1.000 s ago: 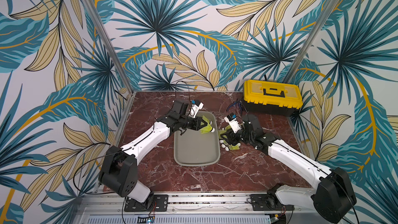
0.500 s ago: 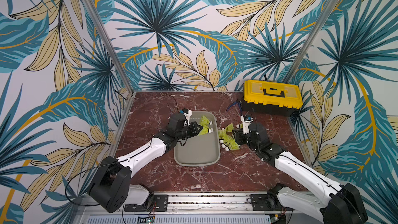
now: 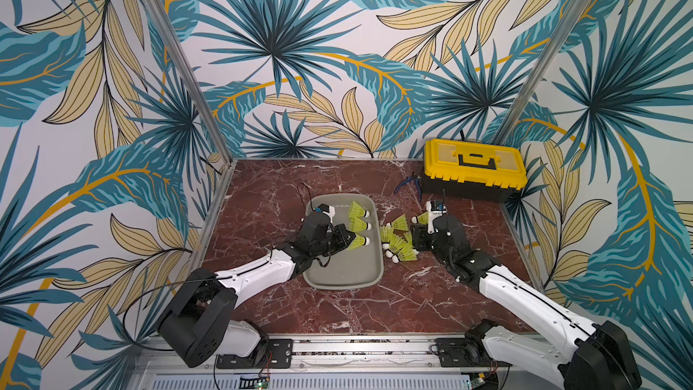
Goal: Put the shuttlecocks into the storage box
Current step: Place the shuttlecock in the storage box.
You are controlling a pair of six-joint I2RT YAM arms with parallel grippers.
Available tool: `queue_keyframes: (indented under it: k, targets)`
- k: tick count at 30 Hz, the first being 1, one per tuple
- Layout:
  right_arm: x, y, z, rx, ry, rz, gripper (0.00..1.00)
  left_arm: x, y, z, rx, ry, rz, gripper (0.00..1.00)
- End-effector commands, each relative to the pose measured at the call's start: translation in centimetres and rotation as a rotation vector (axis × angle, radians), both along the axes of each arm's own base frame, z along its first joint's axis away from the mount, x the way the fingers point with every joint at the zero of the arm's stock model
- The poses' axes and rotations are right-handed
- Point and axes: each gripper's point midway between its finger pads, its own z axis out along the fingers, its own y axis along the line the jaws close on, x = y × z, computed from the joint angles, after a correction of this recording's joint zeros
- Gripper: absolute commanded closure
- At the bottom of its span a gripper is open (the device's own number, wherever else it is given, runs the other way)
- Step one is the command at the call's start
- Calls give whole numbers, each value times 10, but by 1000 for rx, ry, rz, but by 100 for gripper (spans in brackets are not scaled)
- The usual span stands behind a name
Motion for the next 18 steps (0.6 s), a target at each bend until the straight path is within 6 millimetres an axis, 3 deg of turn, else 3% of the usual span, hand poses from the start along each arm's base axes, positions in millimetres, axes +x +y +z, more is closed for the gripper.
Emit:
queue_keyframes:
  k: [1,18]
  targets:
    - [-5,-4,-10,-15,20,-10,45,3,-2,-11,-17,3,15,100]
    - [-6,-1,-16,-18,44,9,46,16,-9,-39,24,21,13,100]
